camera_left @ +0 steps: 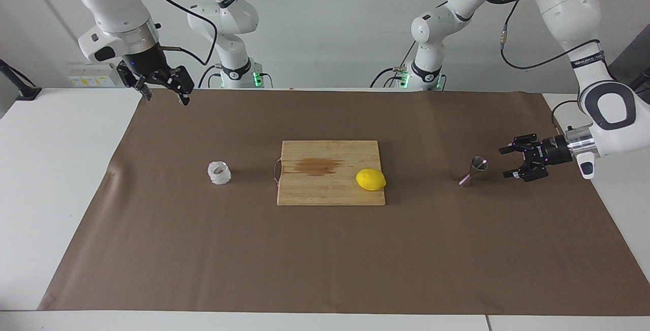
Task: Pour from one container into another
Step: 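Reach the open left gripper toward the small metal cup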
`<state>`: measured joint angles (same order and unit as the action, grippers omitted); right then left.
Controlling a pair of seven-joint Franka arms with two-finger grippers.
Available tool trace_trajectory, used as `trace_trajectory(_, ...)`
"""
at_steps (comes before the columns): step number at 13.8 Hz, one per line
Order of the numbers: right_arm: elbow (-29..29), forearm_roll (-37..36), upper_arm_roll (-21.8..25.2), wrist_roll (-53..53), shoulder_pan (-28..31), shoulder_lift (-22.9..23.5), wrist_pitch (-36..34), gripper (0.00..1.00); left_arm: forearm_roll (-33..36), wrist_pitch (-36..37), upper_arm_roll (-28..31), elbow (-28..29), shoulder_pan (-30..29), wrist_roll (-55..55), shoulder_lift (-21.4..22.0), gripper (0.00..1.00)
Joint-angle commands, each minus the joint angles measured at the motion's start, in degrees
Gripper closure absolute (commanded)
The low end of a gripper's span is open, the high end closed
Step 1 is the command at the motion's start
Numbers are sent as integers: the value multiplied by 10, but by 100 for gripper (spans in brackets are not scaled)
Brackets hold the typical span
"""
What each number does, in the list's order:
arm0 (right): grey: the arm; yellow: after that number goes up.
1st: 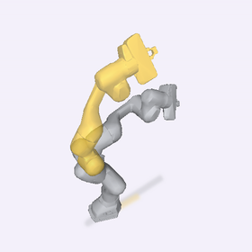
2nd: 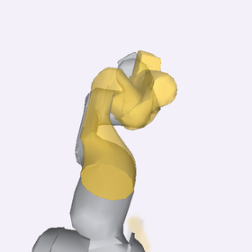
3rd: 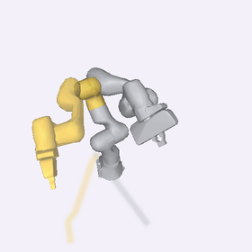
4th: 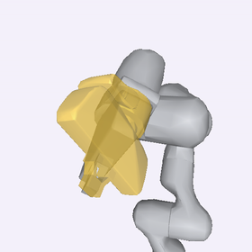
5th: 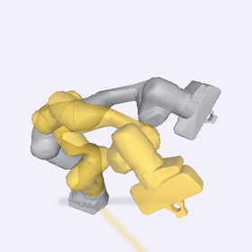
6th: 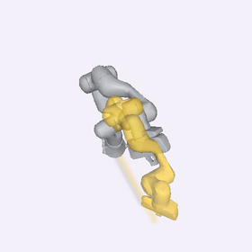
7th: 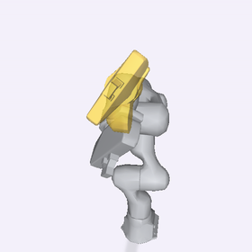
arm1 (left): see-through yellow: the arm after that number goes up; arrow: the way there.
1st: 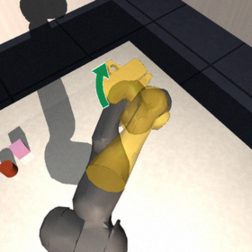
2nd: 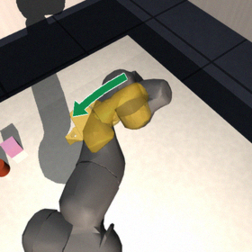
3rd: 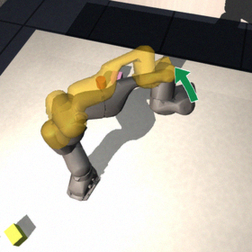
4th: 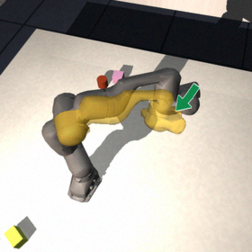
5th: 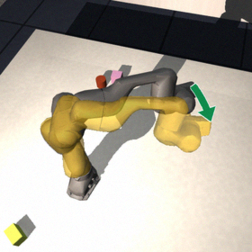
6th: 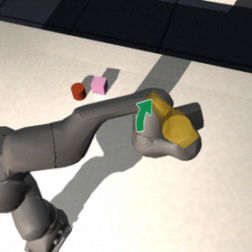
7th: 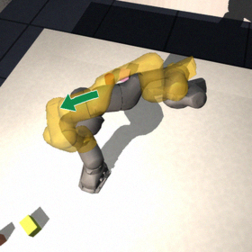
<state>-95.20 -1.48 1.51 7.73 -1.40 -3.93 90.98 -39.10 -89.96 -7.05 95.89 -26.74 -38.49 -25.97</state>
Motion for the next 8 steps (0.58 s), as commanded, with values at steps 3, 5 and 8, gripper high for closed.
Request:
trace_trajectory(3, 4, 6, 0, 6, -1, 1, 2, 0, -62, -11, -3, 36, -2, -10, -13, 0)
trace_trajectory(5, 4, 6, 0, 6, -1, 1, 2, 0, -73, -14, -3, 41, 4, -10, -13, 0)
trace_trajectory(8, 3, 6, 0, 5, -1, 1, 22, 0, -86, -14, -3, 47, 4, -10, -13, 0)
